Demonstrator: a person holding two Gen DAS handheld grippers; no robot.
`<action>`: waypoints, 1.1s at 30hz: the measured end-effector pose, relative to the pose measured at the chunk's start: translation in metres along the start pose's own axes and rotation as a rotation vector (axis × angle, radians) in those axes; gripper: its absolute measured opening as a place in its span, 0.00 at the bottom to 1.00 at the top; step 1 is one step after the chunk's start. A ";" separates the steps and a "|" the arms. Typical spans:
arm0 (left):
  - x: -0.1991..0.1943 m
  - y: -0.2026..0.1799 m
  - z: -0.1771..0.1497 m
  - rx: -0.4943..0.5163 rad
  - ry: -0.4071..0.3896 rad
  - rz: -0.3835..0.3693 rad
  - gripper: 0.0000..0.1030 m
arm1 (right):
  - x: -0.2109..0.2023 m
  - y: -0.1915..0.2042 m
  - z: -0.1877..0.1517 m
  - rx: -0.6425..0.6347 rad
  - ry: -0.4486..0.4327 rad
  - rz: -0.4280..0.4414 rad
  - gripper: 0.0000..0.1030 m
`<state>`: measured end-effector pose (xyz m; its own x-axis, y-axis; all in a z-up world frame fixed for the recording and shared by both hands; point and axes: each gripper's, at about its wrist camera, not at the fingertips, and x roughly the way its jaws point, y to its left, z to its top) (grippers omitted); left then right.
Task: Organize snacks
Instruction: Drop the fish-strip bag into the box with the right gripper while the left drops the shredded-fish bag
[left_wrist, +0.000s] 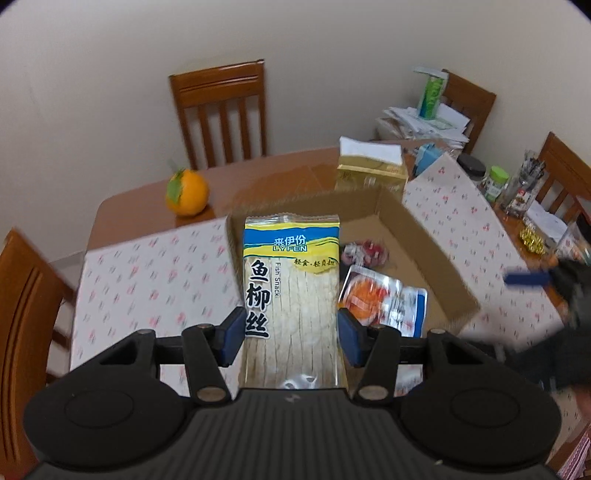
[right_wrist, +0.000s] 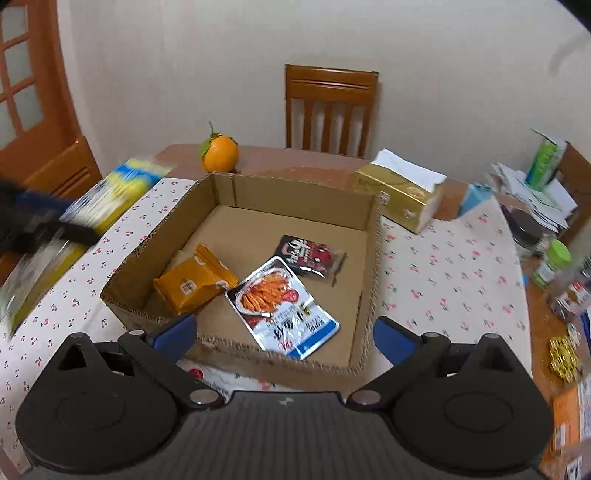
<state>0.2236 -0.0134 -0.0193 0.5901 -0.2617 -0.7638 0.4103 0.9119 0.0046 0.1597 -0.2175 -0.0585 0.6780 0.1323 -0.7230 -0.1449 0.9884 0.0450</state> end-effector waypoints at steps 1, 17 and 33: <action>0.006 0.001 0.008 -0.001 -0.002 -0.004 0.51 | -0.003 0.000 -0.004 0.005 -0.001 -0.005 1.00; 0.121 -0.010 0.069 -0.049 0.029 -0.025 0.81 | -0.035 -0.015 -0.041 0.152 0.001 -0.138 1.00; 0.050 0.003 0.031 -0.032 -0.072 0.046 0.89 | -0.038 -0.010 -0.050 0.113 0.015 -0.157 1.00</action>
<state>0.2763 -0.0338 -0.0374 0.6567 -0.2400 -0.7150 0.3598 0.9329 0.0173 0.0991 -0.2359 -0.0664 0.6746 -0.0244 -0.7378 0.0444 0.9990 0.0075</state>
